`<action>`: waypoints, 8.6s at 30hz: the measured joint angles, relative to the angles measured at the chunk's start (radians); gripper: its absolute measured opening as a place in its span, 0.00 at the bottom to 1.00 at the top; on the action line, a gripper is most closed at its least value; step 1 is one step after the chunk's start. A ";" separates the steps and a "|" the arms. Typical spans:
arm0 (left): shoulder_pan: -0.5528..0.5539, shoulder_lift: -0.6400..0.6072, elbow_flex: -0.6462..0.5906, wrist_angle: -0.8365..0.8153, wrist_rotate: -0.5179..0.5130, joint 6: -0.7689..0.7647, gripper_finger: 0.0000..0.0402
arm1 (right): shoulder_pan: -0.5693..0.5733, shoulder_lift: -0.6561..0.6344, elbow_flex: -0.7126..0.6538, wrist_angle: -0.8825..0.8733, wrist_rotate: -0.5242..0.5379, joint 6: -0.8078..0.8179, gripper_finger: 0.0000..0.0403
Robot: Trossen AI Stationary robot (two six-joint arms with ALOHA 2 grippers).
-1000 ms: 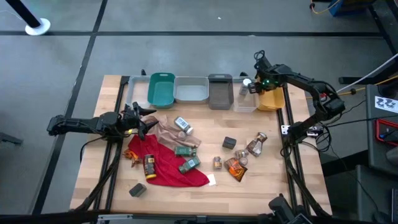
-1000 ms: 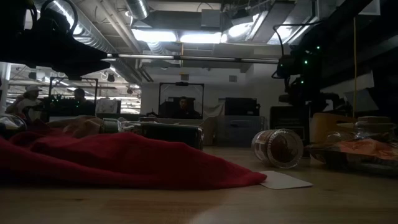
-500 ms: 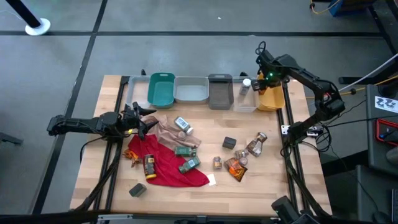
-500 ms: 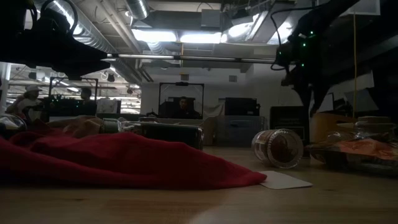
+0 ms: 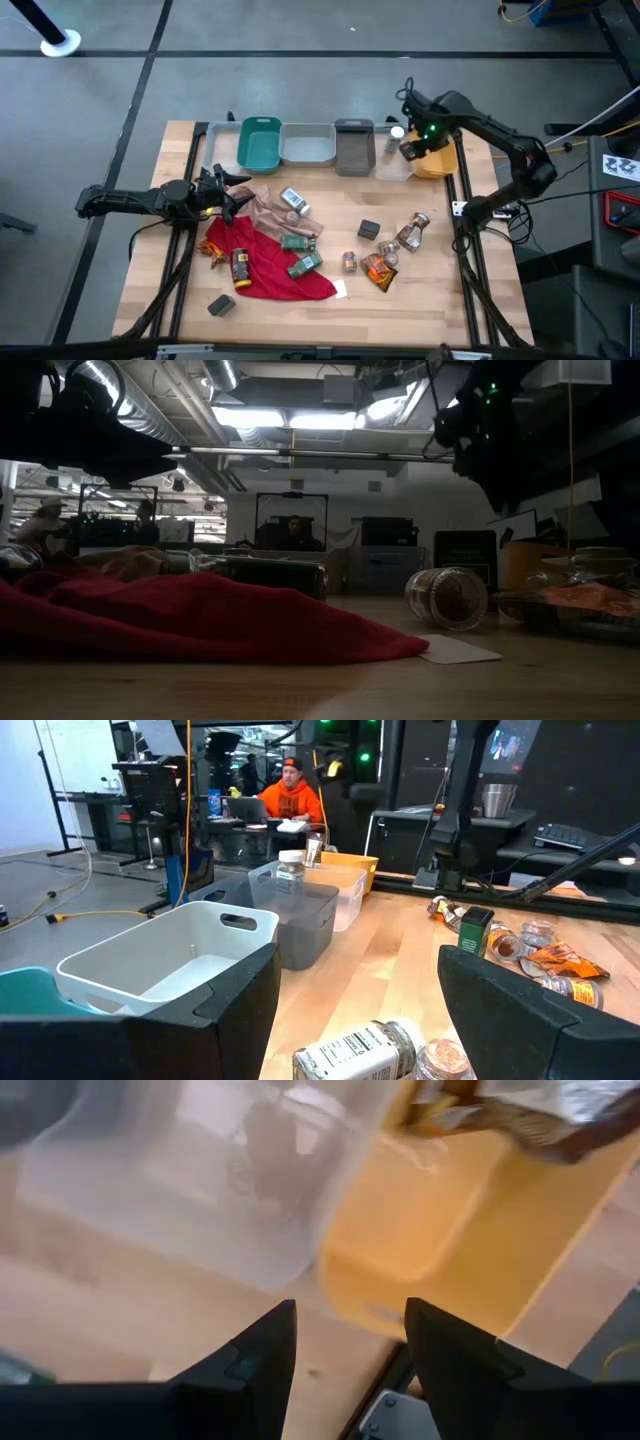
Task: Sort spices by type
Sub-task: Put the orange seasoning bag into the yellow bin, then put the black seasoning can into the gray bin
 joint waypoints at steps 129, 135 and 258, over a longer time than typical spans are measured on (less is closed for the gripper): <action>0.000 0.000 0.000 0.000 0.000 -0.006 0.64 | 1.023 -0.389 -0.488 0.237 0.493 0.422 0.06; 0.000 0.000 0.000 0.000 0.000 -0.006 0.64 | 0.847 -0.458 -0.488 0.296 0.670 0.550 0.06; 0.000 0.000 0.000 0.000 0.000 -0.007 0.64 | 0.053 -0.130 -0.131 0.447 -0.026 -0.089 0.35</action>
